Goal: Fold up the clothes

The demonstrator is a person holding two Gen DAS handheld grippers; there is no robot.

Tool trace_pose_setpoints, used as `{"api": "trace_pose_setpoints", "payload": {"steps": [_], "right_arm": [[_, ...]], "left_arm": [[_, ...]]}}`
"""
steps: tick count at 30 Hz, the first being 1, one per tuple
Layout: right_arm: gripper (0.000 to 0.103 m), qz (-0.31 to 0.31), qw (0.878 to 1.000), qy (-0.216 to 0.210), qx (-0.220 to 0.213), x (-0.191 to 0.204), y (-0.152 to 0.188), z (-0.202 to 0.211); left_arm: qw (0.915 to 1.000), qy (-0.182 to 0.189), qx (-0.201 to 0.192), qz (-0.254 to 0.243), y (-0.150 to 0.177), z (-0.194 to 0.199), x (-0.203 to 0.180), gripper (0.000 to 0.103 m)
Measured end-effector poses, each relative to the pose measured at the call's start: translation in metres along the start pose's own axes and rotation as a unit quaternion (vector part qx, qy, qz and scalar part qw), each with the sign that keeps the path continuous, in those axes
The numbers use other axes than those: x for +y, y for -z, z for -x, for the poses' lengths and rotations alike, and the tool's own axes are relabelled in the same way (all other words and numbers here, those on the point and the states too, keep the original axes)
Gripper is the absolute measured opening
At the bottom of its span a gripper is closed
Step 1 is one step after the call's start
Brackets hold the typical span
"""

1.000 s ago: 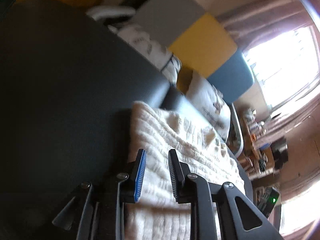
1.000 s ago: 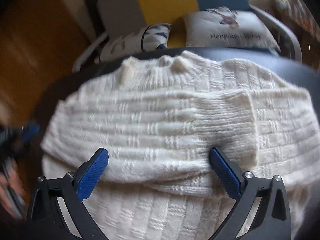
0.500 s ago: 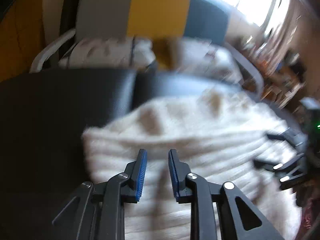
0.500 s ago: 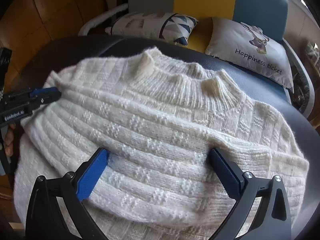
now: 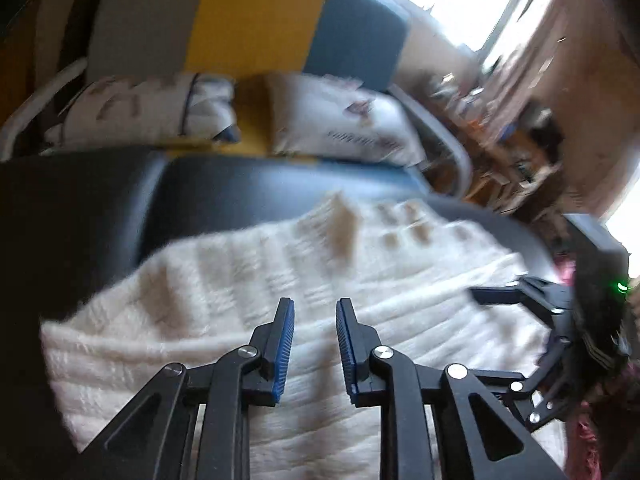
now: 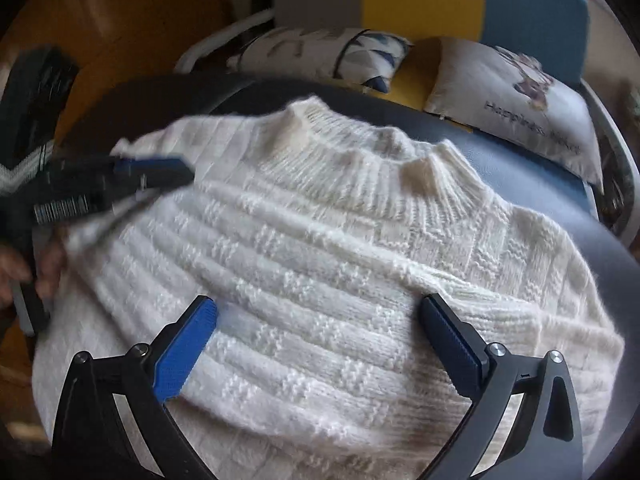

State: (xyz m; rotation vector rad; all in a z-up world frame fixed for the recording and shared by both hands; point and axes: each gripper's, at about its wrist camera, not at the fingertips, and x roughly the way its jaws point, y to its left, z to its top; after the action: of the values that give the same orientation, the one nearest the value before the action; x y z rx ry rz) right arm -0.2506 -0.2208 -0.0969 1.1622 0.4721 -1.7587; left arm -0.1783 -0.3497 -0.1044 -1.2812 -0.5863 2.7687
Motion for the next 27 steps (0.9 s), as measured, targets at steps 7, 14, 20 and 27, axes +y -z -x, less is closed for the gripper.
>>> {"api": "trace_pose_setpoints", "payload": {"steps": [7,14,20,27], "right_arm": [[0.103,-0.064,0.993,-0.072,-0.064,-0.054,-0.016,0.026],[0.103,-0.057,0.991,-0.107,-0.055,-0.069,-0.035,-0.019],[0.102,-0.044,0.996,-0.06,-0.05,-0.081,-0.031,-0.043],[0.102,-0.035,0.998,-0.038,-0.042,-0.081,-0.031,-0.04]], "left_arm": [[0.9929,-0.038,0.018,-0.111,-0.045,-0.032,-0.029,0.021],[0.9931,-0.079,0.047,-0.073,-0.049,-0.08,-0.008,0.021],[0.9968,-0.073,0.022,-0.023,-0.044,-0.077,0.007,0.02],[0.9954,-0.079,-0.002,-0.056,-0.051,-0.069,-0.014,0.02]]}}
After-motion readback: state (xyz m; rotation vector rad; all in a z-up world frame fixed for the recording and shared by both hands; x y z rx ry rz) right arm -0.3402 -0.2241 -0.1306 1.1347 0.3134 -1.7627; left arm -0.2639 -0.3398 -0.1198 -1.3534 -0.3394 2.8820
